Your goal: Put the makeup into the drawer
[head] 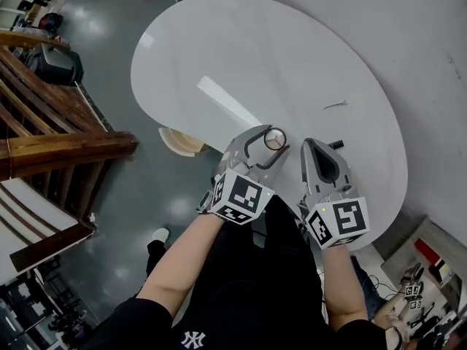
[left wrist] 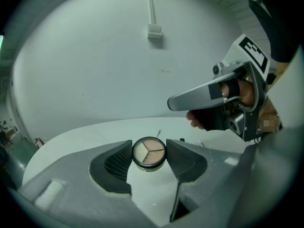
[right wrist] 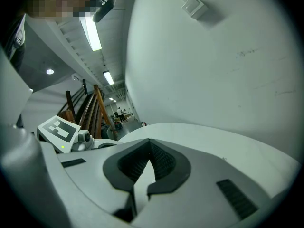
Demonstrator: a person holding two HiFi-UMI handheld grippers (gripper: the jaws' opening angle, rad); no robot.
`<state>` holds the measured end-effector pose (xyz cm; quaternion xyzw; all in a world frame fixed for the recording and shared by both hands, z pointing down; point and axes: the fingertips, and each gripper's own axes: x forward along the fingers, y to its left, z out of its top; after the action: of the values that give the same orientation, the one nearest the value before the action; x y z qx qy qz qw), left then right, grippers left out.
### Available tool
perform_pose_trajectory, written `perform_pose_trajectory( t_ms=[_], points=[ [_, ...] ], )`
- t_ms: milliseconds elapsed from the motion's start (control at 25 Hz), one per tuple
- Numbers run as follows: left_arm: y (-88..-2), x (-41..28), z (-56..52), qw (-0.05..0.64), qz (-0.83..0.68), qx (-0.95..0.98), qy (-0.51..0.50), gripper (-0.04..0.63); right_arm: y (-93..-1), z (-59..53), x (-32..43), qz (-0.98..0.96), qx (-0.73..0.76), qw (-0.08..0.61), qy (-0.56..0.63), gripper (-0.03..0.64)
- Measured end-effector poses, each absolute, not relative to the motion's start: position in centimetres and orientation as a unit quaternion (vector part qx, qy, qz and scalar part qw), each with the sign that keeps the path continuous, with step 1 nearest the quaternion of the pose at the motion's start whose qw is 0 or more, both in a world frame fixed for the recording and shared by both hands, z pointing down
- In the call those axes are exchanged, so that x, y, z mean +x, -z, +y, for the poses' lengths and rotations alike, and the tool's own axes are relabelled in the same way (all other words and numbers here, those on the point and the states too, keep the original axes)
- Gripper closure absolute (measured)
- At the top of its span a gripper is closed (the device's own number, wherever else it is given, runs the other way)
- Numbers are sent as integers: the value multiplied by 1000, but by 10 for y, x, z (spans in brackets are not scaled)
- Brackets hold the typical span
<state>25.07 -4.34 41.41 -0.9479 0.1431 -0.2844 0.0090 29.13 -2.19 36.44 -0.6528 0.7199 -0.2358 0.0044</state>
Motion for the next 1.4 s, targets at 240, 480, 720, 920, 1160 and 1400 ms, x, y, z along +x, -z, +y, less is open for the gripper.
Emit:
perform_pose_trajectory(
  t_ms=[240, 480, 720, 920, 1160, 1400],
  points=[
    [-399, 216, -54, 3, 178, -944, 278, 370, -356, -41, 255, 748, -623, -3, 227, 603],
    [-390, 170, -71, -8, 204, -941, 268, 370, -350, -66, 207, 769, -601, -14, 218, 603],
    [-382, 118, -94, -8, 216, -940, 262, 370, -349, -92, 152, 783, -584, -24, 213, 603],
    [-387, 69, -113, -16, 230, -936, 267, 370, -353, -113, 101, 794, -567, -28, 215, 603],
    [-412, 1, -140, -35, 254, -926, 278, 370, -374, -141, 26, 817, -533, -31, 220, 603],
    [-455, -55, -156, -59, 273, -915, 292, 370, -410, -150, -31, 830, -505, -46, 232, 603]
  ],
)
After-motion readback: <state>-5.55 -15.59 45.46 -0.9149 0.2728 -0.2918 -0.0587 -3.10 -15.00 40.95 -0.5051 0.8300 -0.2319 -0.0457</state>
